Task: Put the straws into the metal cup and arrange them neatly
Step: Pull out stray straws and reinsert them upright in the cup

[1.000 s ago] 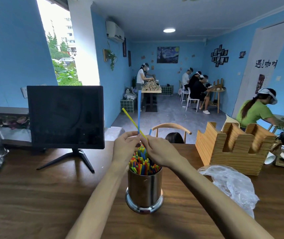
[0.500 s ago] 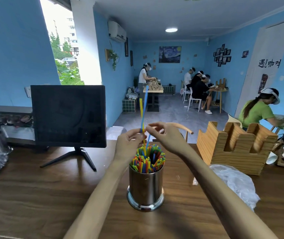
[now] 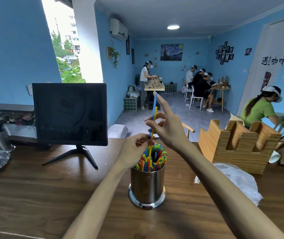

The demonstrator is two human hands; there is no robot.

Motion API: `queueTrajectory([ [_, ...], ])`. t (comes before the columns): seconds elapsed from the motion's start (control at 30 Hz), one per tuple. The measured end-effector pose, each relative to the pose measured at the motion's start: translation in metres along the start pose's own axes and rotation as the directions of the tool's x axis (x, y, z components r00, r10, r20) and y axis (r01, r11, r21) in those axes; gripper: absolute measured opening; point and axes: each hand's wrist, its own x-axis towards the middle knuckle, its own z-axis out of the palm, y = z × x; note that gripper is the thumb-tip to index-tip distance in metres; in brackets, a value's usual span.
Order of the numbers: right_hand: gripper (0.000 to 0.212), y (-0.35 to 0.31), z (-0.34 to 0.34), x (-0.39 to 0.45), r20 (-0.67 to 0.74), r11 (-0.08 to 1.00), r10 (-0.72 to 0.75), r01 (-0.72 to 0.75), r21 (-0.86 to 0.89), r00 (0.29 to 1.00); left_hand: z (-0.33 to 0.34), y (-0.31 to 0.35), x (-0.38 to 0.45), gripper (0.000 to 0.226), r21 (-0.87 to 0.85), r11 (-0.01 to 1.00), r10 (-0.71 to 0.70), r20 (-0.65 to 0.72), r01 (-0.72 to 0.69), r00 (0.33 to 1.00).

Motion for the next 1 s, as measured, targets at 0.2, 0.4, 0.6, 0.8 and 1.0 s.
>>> queueTrajectory([
  [0.2,0.1,0.015,-0.002,-0.004,-0.002,0.989,-0.034,0.033,-0.141,0.999,-0.015,-0.011,-0.007,0.026,0.064,0.998,-0.022,0.026,0.02,0.999],
  [0.4,0.032,0.032,0.005,-0.018,0.012,0.969,0.036,-0.032,-0.244,0.999,-0.035,-0.02,-0.024,0.029,0.002,1.0,0.009,0.176,-0.009,0.984],
  [0.6,0.015,0.047,0.017,-0.03,0.173,0.937,0.148,-0.082,-0.34,0.974,-0.038,-0.024,-0.022,0.024,0.114,0.993,-0.002,0.232,-0.025,0.973],
  [0.8,0.022,0.057,0.025,-0.042,0.245,0.942,0.172,-0.087,-0.323,0.954,-0.041,-0.022,-0.023,0.017,0.234,0.969,0.046,0.165,-0.084,0.985],
  [1.0,0.041,0.055,0.023,-0.042,0.226,0.953,0.178,-0.11,-0.282,0.958,-0.042,-0.024,-0.015,0.019,0.338,0.896,0.285,0.062,-0.289,0.957],
])
